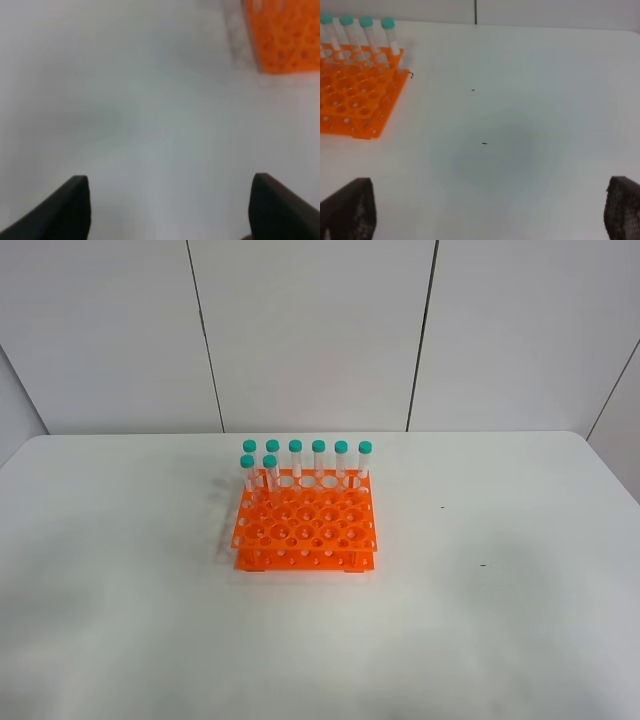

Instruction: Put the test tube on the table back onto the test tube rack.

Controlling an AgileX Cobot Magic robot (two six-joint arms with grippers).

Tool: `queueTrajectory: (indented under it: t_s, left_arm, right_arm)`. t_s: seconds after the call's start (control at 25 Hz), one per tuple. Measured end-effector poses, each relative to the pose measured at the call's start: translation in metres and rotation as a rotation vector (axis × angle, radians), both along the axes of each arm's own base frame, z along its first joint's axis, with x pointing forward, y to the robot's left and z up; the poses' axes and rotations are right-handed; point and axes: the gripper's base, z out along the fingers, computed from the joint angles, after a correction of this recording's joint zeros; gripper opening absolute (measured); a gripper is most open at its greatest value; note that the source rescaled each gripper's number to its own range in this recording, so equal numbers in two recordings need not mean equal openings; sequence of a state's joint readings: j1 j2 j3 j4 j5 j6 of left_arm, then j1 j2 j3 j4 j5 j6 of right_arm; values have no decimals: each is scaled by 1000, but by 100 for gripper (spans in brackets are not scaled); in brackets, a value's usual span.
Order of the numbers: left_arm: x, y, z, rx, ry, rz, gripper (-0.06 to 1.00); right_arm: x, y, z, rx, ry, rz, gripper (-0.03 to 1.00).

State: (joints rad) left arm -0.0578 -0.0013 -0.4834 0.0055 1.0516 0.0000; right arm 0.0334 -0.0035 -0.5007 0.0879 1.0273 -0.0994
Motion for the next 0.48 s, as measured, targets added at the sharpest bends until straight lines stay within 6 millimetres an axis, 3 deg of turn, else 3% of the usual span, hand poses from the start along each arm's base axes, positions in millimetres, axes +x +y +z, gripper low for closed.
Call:
queueTrajectory:
  t_s: [0.48]
  left_arm:
    - [-1,0,0,0,-6,0,100]
  right_arm:
    - [0,0,0,0,0,0,100]
